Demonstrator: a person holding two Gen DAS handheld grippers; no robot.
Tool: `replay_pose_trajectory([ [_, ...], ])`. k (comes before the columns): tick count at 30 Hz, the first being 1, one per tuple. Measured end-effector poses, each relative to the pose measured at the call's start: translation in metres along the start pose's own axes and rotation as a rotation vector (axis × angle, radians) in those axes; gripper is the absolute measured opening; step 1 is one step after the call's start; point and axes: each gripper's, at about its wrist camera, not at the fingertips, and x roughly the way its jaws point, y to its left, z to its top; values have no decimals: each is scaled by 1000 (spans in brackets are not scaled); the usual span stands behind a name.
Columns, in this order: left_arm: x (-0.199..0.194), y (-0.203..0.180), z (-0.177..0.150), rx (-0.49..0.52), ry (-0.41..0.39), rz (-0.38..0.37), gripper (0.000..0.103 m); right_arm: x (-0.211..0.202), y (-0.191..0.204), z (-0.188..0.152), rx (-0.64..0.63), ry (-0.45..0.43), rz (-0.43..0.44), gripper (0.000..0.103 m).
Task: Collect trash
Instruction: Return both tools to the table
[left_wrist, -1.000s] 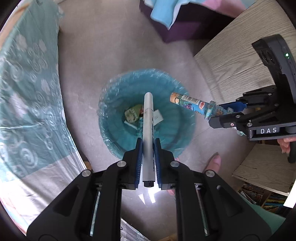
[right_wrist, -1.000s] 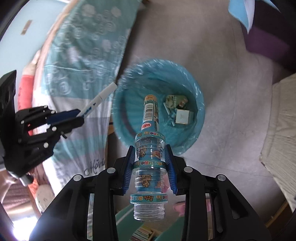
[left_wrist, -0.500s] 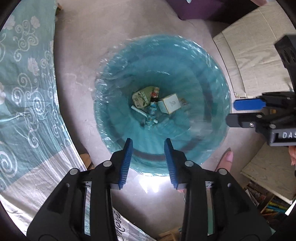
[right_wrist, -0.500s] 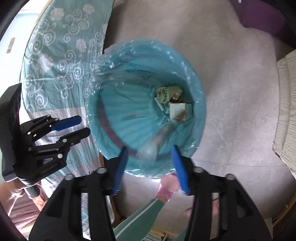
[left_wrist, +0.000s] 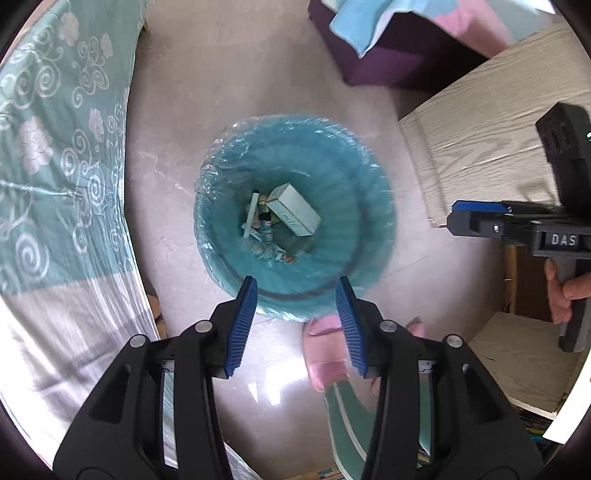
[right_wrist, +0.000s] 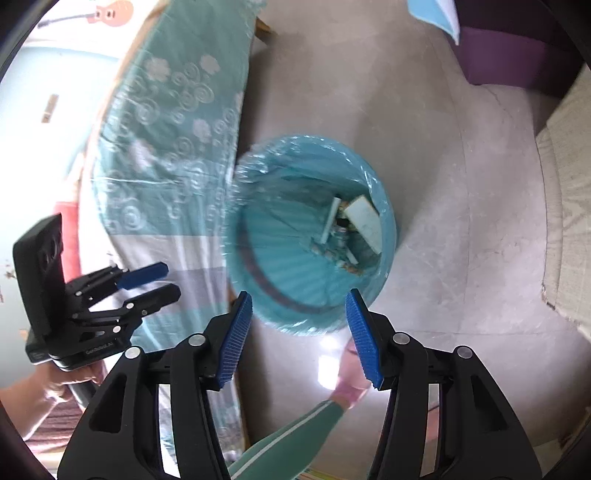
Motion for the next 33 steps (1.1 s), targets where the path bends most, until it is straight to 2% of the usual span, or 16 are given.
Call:
replay_pose_trajectory([
  [3, -22, -7, -11, 21, -20, 2, 47, -20, 1, -22, 21, -27, 18, 57],
  [8, -68, -19, -18, 61, -48, -11, 49, -69, 16, -57, -20, -70, 51, 57],
  [9, -81, -23, -19, 83, -56, -15, 49, -79, 19, -62, -29, -74, 50, 57],
  [11, -100, -27, -23, 94, -51, -26, 50, -103, 31, -74, -71, -80, -9, 57],
  [14, -133, -41, -27, 151, -45, -18, 54, -140, 47, -88, -111, -94, -6, 57],
  [18, -181, -67, -29, 190, -71, -63, 57, -216, 74, -105, -139, -193, -28, 57],
  [20, -199, -79, -27, 179, -74, -86, 60, -263, 85, -113, -126, -263, -45, 61],
  [23, -228, -111, -19, 237, -107, -78, 63, -325, 92, -125, -88, -363, -74, 68],
  [25, -250, -136, -12, 266, -150, -93, 71, -364, 94, -136, -66, -428, -113, 68],
  [28, -274, -171, 0, 296, -203, -137, 80, -415, 88, -159, -32, -500, -169, 74],
  [33, -298, -243, 22, 365, -241, -184, 81, -481, 65, -200, 30, -581, -236, 75],
])
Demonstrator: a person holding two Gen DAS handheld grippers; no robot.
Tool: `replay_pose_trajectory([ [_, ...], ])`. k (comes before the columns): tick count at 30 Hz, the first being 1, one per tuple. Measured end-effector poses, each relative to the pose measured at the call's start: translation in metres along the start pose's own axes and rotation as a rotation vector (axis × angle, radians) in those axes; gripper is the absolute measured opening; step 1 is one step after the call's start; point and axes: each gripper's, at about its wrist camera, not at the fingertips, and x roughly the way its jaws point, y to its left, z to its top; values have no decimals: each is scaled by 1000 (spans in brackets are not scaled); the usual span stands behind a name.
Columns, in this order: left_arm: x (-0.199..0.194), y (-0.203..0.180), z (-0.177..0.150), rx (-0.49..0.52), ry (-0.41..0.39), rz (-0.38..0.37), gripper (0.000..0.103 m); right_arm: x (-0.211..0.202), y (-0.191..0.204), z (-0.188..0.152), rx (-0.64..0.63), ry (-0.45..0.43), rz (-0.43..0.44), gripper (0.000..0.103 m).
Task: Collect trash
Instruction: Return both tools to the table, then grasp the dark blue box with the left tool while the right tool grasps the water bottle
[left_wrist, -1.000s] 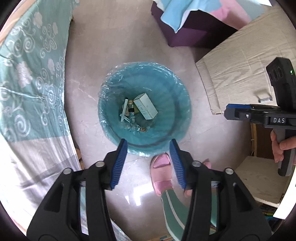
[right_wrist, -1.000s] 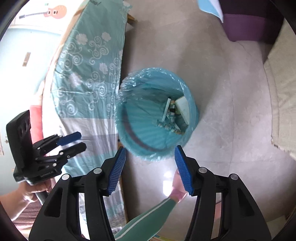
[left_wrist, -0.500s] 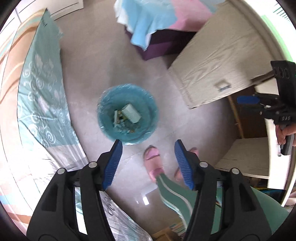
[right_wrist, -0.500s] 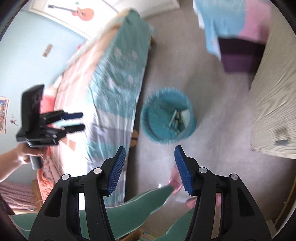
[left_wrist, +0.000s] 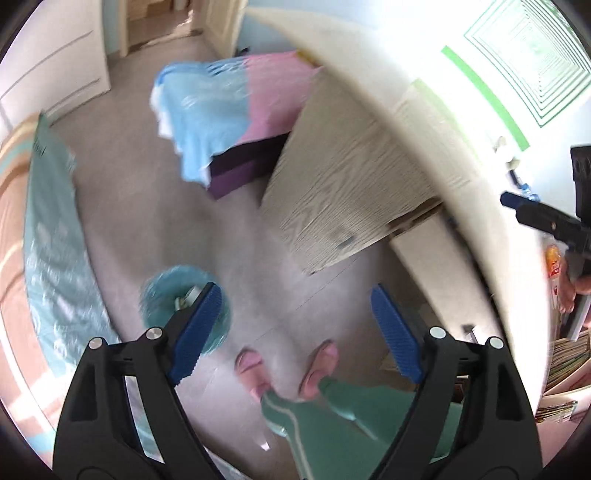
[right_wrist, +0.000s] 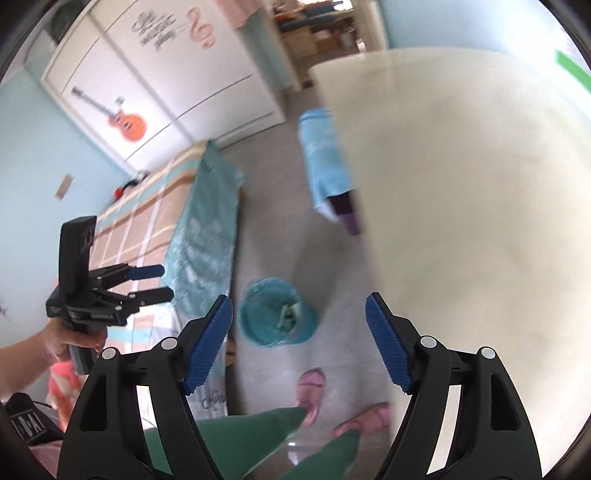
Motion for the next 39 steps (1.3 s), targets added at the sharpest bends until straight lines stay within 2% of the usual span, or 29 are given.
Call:
replay_pose_trajectory([
  [3, -1, -38, 26, 56, -30, -44, 85, -36, -27, -6, 42, -50, -80, 86],
  [9, 14, -117, 63, 204, -47, -69, 90, -96, -82, -38, 216, -132, -192, 87],
  [12, 16, -152, 77, 268, -62, -90, 96, -124, -106, -61, 293, -164, -258, 89],
  [16, 22, -199, 94, 343, -73, -111, 96, -156, -138, -89, 401, -189, -345, 89],
  [20, 28, -248, 110, 437, -89, -131, 96, -185, -163, -112, 486, -238, -368, 90],
  [24, 30, -297, 119, 534, -107, -133, 96, -202, -178, -126, 557, -277, -378, 90],
  [29, 37, -353, 123, 644, -97, -194, 96, -233, -197, -143, 599, -331, -420, 90],
  [35, 62, -421, 113, 798, -35, -266, 96, -270, -226, -182, 677, -359, -476, 90],
  [39, 83, -463, 109, 866, -1, -294, 96, -292, -250, -203, 697, -368, -517, 90],
])
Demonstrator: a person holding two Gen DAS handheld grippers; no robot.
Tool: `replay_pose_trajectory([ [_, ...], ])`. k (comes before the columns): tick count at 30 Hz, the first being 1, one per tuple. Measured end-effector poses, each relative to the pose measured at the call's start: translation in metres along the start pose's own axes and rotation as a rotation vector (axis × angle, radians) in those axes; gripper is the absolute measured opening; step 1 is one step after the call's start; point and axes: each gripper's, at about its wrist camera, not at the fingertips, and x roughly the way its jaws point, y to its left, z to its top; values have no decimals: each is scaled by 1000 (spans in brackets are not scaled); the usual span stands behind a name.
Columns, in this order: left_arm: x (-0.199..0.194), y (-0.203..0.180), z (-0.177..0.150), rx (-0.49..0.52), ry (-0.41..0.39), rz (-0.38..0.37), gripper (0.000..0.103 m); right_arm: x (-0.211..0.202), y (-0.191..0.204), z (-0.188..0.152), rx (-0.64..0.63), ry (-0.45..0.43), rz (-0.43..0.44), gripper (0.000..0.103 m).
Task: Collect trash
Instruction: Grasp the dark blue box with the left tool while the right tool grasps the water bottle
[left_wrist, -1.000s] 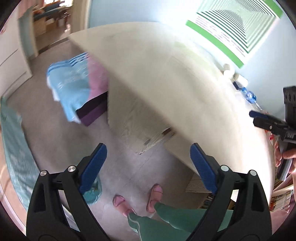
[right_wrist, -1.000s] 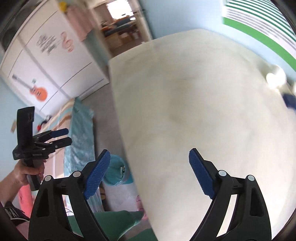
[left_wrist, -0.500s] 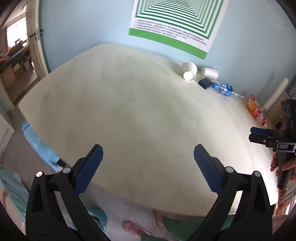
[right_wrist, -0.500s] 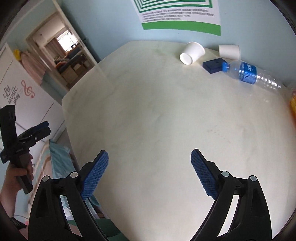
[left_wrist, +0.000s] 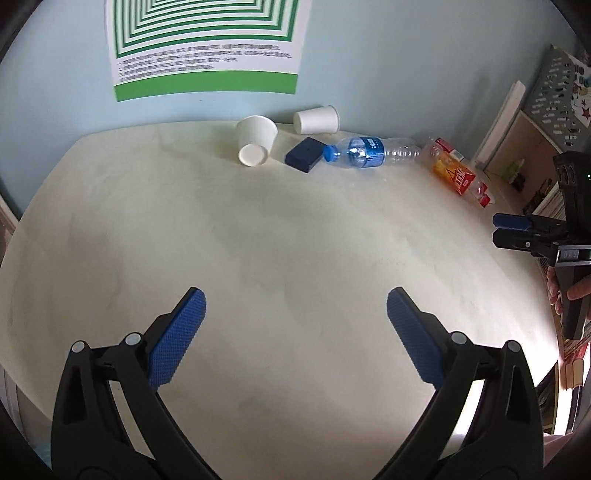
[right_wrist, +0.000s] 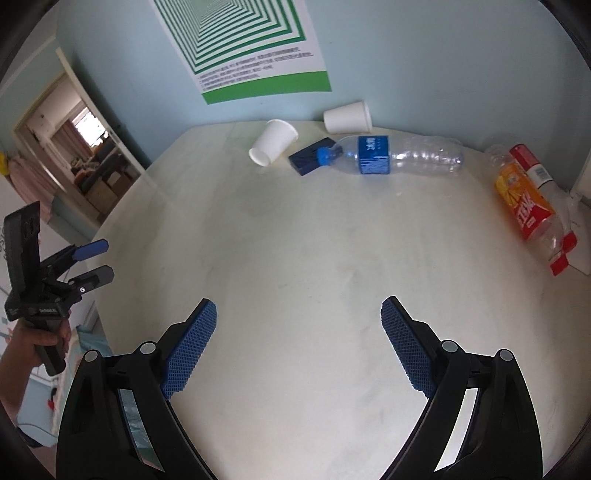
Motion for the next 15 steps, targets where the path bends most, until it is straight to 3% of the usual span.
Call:
replay_pose_trajectory([
  [7, 64, -31, 53, 126, 39, -39, 96, 7, -43, 32, -90, -4, -13, 90],
  [12, 103, -44, 95, 215, 10, -85, 96, 25, -54, 72, -271, -24, 38, 90],
  [15, 133, -47, 120, 257, 33, -123, 96, 41, -60, 103, -399, -52, 50, 90],
])
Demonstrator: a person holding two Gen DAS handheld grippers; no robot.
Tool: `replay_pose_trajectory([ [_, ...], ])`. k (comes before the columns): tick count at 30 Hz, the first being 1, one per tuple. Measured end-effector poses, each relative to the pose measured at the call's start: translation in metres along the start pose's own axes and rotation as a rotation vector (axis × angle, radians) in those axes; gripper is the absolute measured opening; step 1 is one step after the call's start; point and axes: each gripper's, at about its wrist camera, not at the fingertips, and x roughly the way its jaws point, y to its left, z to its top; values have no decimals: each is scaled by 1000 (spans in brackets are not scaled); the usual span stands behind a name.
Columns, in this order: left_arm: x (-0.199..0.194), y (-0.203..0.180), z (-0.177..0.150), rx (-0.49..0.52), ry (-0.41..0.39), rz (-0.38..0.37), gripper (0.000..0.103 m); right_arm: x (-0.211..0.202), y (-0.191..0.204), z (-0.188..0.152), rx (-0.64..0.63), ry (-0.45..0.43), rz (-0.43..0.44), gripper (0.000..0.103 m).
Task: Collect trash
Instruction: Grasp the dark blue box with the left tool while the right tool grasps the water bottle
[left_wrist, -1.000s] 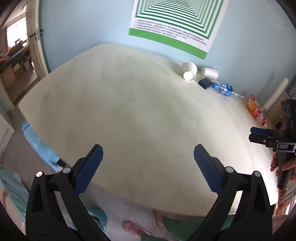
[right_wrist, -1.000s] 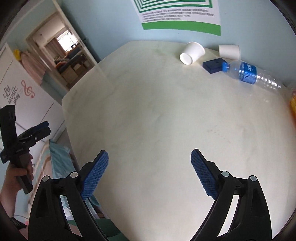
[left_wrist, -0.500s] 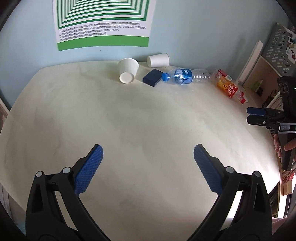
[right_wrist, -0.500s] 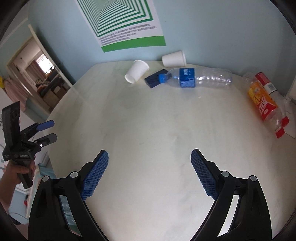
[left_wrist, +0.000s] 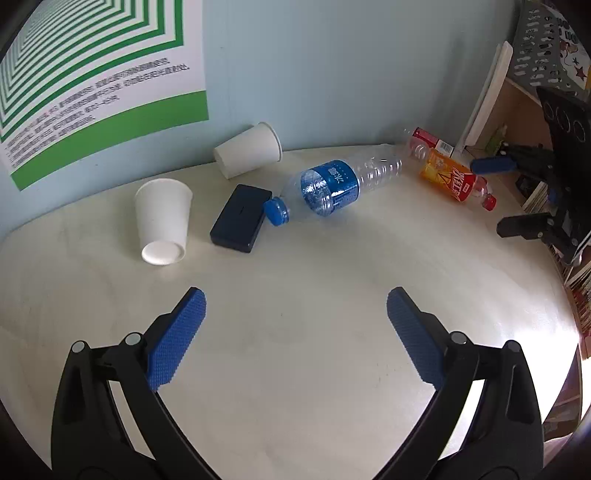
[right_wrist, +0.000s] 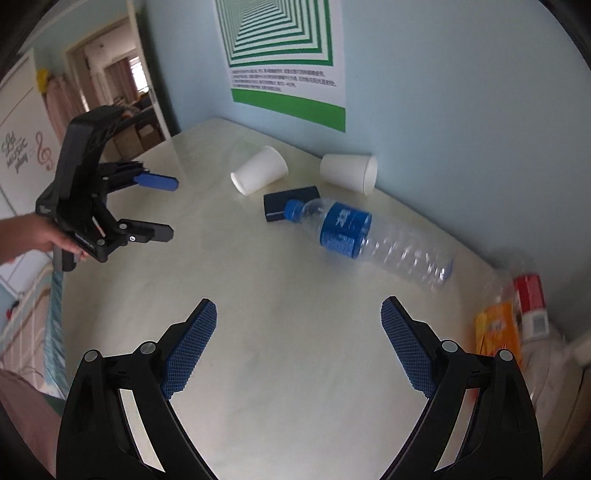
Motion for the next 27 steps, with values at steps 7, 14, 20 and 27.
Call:
replay_pose_trajectory([
  [7, 59, 25, 30, 68, 45, -49, 96, 54, -45, 41, -173, 12, 42, 90],
  [14, 106, 45, 35, 109, 111, -74, 96, 105, -63, 49, -324, 123, 40, 90],
  [20, 138, 50, 40, 181, 165, -22, 96, 140, -61, 52, -493, 198, 13, 90],
  [27, 152, 51, 50, 231, 153, 4, 96, 169, -59, 49, -540, 250, 27, 83],
])
